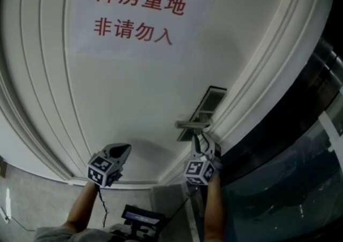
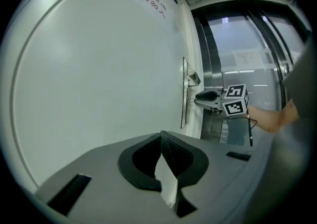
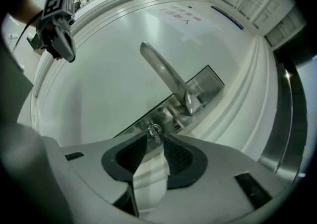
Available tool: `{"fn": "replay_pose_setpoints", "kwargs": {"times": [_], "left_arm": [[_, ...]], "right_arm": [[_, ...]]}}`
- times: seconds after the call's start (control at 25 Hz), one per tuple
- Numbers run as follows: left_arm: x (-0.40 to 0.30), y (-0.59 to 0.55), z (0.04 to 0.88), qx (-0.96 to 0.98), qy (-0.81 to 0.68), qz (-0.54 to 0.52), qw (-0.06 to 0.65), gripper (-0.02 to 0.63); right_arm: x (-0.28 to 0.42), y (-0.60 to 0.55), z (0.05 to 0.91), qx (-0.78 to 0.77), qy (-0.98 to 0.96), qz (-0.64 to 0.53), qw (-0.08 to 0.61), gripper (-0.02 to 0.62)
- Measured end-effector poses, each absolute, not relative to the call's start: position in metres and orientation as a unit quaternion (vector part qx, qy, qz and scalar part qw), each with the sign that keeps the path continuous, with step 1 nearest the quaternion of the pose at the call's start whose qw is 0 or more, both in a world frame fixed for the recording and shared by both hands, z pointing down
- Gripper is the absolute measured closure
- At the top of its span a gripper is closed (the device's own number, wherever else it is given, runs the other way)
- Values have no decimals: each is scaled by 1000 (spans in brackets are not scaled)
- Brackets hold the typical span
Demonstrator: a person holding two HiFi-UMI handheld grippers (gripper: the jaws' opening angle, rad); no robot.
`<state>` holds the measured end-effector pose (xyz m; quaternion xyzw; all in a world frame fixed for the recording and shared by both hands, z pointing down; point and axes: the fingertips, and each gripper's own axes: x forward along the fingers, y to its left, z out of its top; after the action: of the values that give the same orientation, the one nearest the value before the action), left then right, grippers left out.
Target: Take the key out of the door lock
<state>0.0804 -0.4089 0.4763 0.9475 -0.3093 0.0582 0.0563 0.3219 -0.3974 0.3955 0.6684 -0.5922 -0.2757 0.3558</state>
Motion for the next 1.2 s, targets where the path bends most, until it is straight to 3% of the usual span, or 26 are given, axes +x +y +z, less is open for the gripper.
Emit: {"fn": "replay_pose_setpoints", "kwargs": {"times": [0.92, 1.0, 1.2], "left_arm": [[74, -417, 479, 942, -326, 54, 63, 598], [74, -417, 480, 942, -326, 55, 65, 598], [76, -419, 480, 941, -326, 54, 65, 598]], "right_arm": [[324, -416, 399, 651, -555, -318, 409, 479], [325, -415, 397, 653, -549, -324, 409, 520], [326, -416, 397, 650, -545, -331, 412, 534]]}}
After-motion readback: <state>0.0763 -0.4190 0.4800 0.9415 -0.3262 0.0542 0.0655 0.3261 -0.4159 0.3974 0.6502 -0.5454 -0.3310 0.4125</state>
